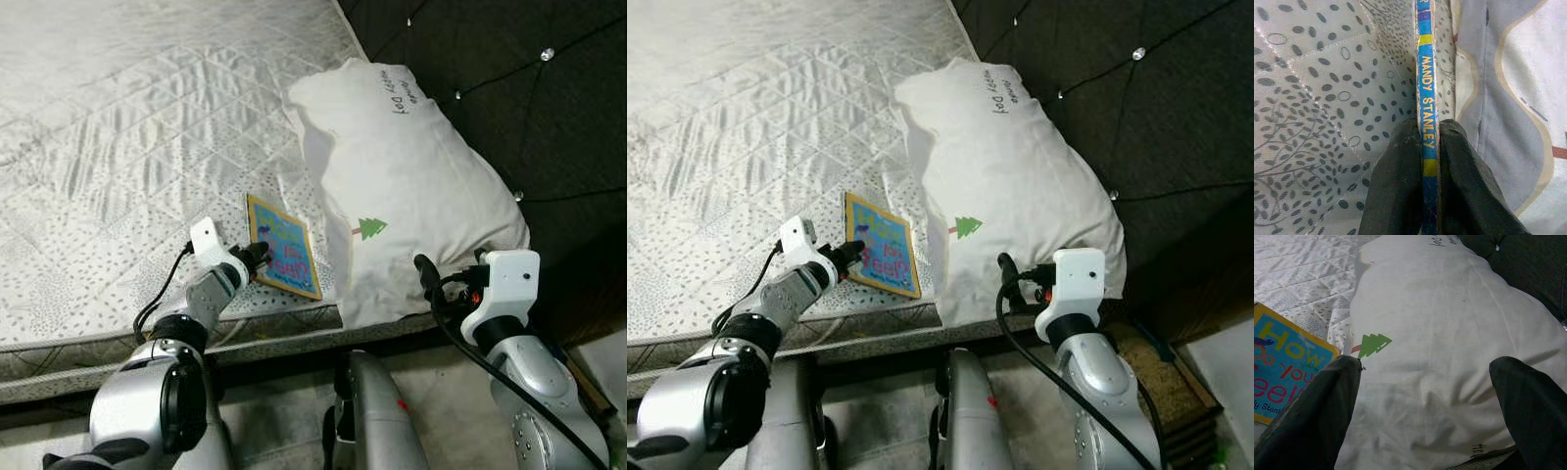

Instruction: Clean up the room

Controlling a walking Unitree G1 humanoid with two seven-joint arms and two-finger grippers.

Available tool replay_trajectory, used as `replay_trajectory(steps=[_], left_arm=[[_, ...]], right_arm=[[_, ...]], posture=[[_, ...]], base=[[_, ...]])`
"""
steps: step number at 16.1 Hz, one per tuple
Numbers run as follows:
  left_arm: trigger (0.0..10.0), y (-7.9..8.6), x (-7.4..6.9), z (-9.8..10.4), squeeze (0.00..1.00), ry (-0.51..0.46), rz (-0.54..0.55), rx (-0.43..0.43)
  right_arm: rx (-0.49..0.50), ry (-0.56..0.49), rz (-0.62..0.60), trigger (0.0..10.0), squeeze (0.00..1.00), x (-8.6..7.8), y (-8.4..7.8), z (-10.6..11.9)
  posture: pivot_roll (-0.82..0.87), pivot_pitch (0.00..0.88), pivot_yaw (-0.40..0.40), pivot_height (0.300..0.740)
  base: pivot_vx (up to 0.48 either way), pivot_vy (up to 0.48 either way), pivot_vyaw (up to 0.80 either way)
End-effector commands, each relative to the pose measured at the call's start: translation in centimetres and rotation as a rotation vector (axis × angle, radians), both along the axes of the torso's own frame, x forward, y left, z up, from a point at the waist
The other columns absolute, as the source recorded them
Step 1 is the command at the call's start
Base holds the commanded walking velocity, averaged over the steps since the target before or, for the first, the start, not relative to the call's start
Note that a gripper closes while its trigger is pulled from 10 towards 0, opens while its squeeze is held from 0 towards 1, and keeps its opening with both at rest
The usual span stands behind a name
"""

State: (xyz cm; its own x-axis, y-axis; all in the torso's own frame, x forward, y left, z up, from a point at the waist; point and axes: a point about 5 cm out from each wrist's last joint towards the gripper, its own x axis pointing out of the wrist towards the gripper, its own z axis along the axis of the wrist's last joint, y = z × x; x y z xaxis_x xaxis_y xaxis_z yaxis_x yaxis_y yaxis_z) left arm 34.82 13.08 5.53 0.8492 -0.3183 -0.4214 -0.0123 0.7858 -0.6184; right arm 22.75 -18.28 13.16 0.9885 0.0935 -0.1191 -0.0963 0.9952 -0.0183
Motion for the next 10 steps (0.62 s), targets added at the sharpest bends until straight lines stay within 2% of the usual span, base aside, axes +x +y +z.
replay_trajectory(steps=[1,4,5,6,7,10], left_arm=[[10.0,-1.7,-0.6,-0.7,0.00,0.043,-0.102,0.012],[10.0,-2.7,-0.5,-0.5,0.00,0.027,-0.164,0.016],[10.0,-2.8,-0.6,-0.7,0.07,0.032,-0.168,0.018],[10.0,-2.7,-0.8,-1.0,0.76,0.041,-0.167,0.039],[10.0,-2.5,-0.9,-1.1,1.00,0.046,-0.166,0.044],[10.0,-1.9,-0.8,-1.1,1.00,0.045,-0.152,0.066]], right_arm=[[-0.006,-0.009,-0.016,10.0,0.00,-0.3,-0.3,0.4],[-0.006,-0.012,-0.017,10.0,0.00,-0.3,-0.2,0.4],[-0.006,-0.013,-0.018,10.0,0.00,-0.2,-0.2,0.4],[-0.008,-0.015,-0.017,10.0,0.00,-0.2,-0.3,0.5],[-0.009,-0.015,-0.016,10.0,0.00,-0.2,-0.3,0.5],[-0.008,-0.016,-0.014,10.0,0.00,-0.1,-0.2,0.4]], posture=[[-0.23,0.180,-0.115,0.599],[-0.23,0.175,-0.114,0.599],[-0.24,0.174,-0.115,0.599],[-0.24,0.173,-0.116,0.599],[-0.23,0.173,-0.116,0.599],[-0.23,0.168,-0.114,0.599]], base=[[0.000,0.000,0.00],[0.000,0.000,0.00],[0.000,0.000,0.00],[0.000,0.000,0.00],[0.000,0.000,0.00],[0.000,0.000,0.00]])
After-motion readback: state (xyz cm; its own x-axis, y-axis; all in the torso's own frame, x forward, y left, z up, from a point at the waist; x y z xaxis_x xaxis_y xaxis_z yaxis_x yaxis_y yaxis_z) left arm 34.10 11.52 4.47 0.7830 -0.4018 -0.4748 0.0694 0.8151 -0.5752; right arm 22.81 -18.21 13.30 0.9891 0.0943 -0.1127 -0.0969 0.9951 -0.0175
